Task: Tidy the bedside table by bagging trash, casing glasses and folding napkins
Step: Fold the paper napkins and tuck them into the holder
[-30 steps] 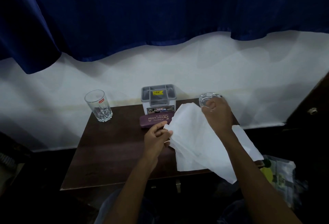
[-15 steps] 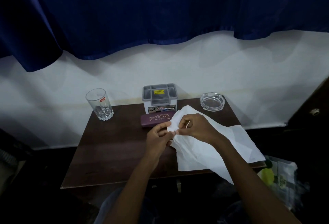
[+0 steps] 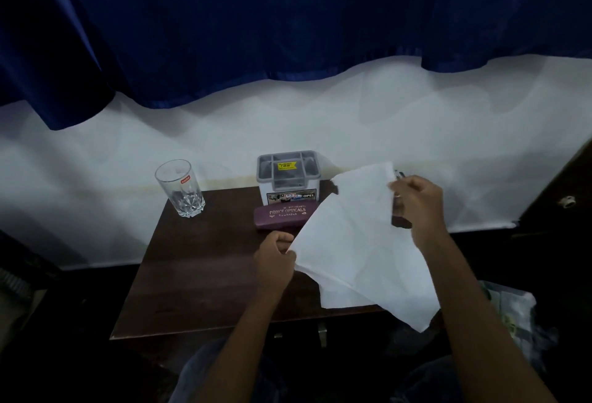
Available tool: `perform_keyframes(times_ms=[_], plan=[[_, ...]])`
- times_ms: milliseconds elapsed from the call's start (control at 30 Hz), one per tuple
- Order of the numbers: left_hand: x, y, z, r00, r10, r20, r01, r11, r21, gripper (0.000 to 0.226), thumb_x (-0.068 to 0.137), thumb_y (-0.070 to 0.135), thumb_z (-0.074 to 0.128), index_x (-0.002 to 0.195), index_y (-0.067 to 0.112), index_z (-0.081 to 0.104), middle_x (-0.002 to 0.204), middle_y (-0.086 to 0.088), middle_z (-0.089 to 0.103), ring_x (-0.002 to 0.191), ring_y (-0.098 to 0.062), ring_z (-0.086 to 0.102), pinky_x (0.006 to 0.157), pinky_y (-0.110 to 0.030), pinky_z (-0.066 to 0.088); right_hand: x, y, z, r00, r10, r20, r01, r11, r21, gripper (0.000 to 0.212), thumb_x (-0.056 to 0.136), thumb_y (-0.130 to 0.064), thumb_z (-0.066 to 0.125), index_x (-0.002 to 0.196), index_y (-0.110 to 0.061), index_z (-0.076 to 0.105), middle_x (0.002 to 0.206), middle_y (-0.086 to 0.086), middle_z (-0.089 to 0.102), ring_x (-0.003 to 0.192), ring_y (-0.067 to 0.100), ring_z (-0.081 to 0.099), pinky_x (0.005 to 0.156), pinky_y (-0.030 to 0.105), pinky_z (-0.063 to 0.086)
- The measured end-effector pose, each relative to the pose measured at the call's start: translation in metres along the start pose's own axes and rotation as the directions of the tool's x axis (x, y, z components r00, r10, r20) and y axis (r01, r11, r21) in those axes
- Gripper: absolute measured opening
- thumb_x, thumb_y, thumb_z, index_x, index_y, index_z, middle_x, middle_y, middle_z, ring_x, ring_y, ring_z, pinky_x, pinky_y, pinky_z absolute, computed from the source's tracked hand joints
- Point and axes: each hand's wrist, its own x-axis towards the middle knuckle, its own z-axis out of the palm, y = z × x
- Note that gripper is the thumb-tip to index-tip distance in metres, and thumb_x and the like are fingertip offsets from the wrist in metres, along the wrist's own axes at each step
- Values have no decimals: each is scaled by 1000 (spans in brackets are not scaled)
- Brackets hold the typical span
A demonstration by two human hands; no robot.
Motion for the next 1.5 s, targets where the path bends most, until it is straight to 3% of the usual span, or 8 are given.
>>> perform_keyframes(times_ms=[133,233,433,600,767,900,1200,1500], plan=[[-4,2,2,995,89,-52,-79,982,173,31,81,9,60,113,11,63,117,-4,62,110,-20,55,99,-30,35,-4,-19,-18,999,24,-33,-14,958,286,21,80,1,59,63,-10,53,56,3,54,43,13,51,43,18,43],[-10,17,4,986,146,-84,-151,986,-70,32,81,6,61,113,13,63,117,-4,62,102,-17,58,94,-30,42,-15,-28,-9,995,-10,99,-21,951,310,23,83,3,55,64,-9,51,44,-5,57,37,10,52,40,15,36],[-27,34,13,874,138,466,148,838,-526,76,73,-2,71,139,18,39,136,2,51,122,-15,51,98,-28,45,-43,-17,33,902,-57,427,-9,988,153,18,84,3,58,71,-9,58,69,9,59,60,21,57,49,26,49],[-33,44,6,880,59,472,318,665,-676,24,86,3,56,108,11,60,110,-8,65,117,-25,57,97,-37,47,-60,-8,52,673,-36,738,-83,989,124,14,89,-8,54,90,-1,66,98,17,69,87,32,70,77,38,57],[-17,44,-19,835,-15,550,529,296,-795,38,93,12,46,129,1,51,129,-15,59,107,-23,62,80,-29,56,-30,-18,26,904,-18,427,-139,932,334,14,88,-8,50,94,-3,61,88,12,69,73,25,67,62,28,53],[-11,42,-27,830,-64,554,546,297,-784,41,92,16,46,130,3,51,132,-15,58,109,-23,60,85,-31,53,-15,-10,8,983,-47,178,23,991,134,8,83,-8,58,85,-6,65,80,10,67,74,28,62,55,22,45],[-10,37,-27,897,-200,394,439,498,-747,33,80,17,58,110,5,65,107,-14,69,93,-28,64,81,-36,51,-23,-3,20,847,20,531,63,989,-137,25,79,-36,66,88,-14,72,98,9,71,91,20,64,94,38,45],[-7,36,-26,981,-179,76,182,703,-687,17,86,12,58,101,12,64,105,-11,68,97,-25,62,86,-44,51,-23,0,30,866,-35,499,29,999,20,29,76,3,68,100,-14,68,93,9,72,84,19,67,78,29,52]])
